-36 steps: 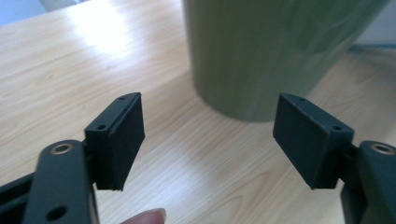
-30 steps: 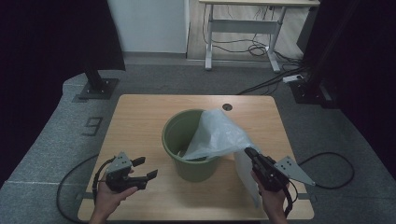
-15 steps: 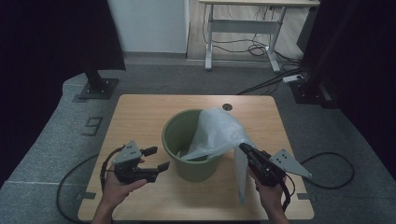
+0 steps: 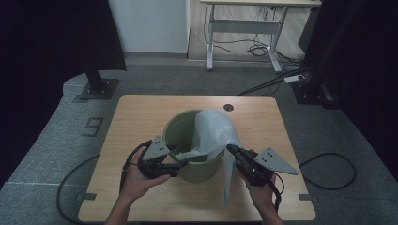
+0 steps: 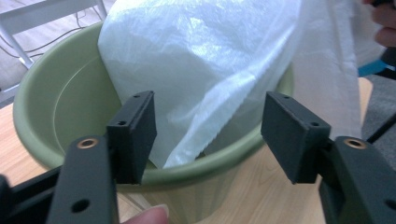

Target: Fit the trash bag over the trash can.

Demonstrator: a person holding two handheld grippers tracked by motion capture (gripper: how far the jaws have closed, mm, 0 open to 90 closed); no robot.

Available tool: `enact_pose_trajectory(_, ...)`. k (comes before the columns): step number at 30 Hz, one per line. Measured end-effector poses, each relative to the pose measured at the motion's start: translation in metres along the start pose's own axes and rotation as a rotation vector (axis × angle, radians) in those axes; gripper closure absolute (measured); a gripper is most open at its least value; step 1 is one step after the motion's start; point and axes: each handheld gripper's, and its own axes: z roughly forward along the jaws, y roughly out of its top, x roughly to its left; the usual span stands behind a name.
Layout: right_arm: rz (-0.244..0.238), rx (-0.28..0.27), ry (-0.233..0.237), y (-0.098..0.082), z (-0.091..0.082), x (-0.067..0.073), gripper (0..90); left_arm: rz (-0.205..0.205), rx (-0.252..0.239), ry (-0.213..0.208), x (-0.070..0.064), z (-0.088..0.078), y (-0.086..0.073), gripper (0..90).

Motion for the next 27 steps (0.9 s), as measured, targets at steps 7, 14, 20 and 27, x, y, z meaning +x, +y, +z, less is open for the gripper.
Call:
enact_pose_trajectory(7,0.01,-0.007,0.011,0.004,0.003,0.003,88.8,0.007,0.0,-0.015,-0.005,0.007,0.003,37.7)
enact_pose_trajectory(14,0.006,-0.022,0.022,0.01,0.006,0.007,88.8,0.003,0.005,-0.025,-0.006,0.016,0.008,48.0)
enact_pose_trajectory(20,0.009,-0.019,0.028,0.009,0.007,0.008,88.8,0.003,0.024,-0.039,-0.008,0.022,0.012,68.2)
enact_pose_trajectory(27,0.037,-0.013,0.033,0.001,0.004,0.004,88.6,-0.02,0.045,-0.039,-0.005,0.026,0.013,85.8)
